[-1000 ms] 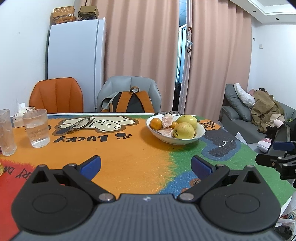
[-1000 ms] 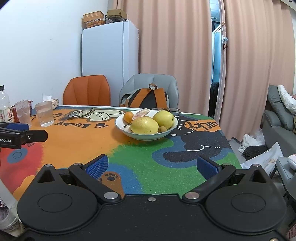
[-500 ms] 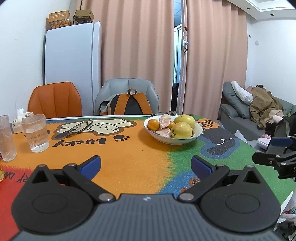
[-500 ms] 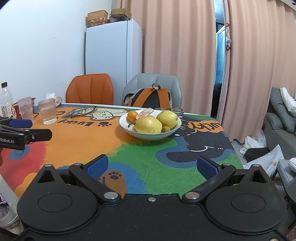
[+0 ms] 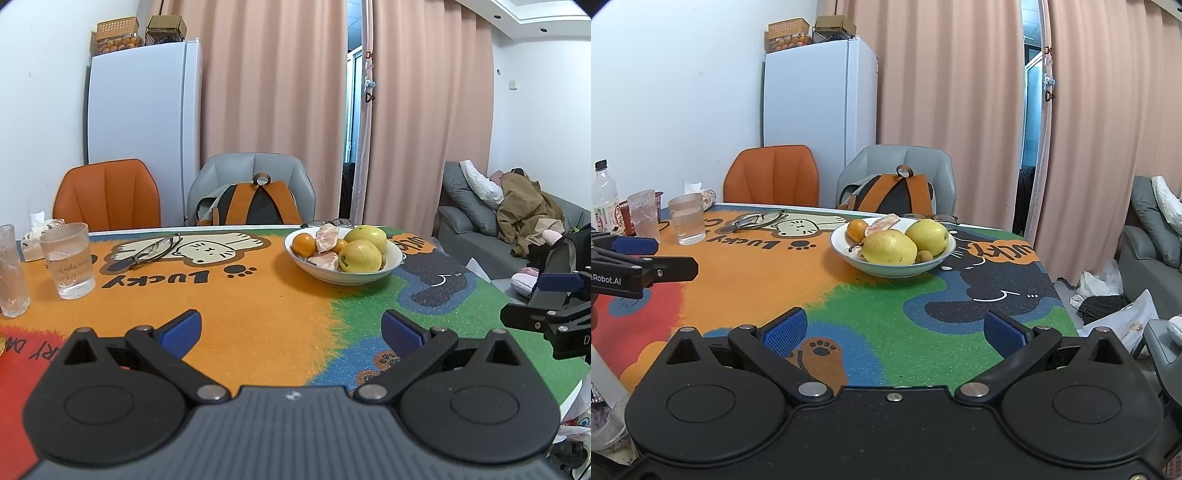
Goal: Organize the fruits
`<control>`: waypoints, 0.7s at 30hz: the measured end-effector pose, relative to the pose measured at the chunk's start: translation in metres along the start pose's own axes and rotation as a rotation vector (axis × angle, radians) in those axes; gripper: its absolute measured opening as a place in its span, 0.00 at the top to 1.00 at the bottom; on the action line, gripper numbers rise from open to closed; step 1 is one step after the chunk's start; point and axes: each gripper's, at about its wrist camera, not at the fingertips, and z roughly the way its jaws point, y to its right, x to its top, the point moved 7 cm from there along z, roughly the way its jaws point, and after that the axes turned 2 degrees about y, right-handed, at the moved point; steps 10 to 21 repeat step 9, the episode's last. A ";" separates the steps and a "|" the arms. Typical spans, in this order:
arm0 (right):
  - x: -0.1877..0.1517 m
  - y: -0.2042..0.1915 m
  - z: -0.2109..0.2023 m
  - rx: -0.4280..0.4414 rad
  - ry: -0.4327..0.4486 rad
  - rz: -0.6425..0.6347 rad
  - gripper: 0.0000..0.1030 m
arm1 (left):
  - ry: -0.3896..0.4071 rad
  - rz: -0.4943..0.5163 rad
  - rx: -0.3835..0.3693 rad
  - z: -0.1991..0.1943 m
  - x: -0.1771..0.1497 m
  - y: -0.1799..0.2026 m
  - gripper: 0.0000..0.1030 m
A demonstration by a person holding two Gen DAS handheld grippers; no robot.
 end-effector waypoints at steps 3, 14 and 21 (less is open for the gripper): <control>0.000 0.000 0.000 0.001 0.000 -0.002 0.00 | 0.000 0.007 0.001 0.000 -0.001 0.001 0.00; 0.000 -0.001 -0.001 0.000 0.002 -0.001 0.00 | -0.001 0.010 -0.007 0.000 0.000 0.003 0.00; 0.000 -0.001 -0.001 0.000 0.002 -0.001 0.00 | -0.001 0.010 -0.007 0.000 0.000 0.003 0.00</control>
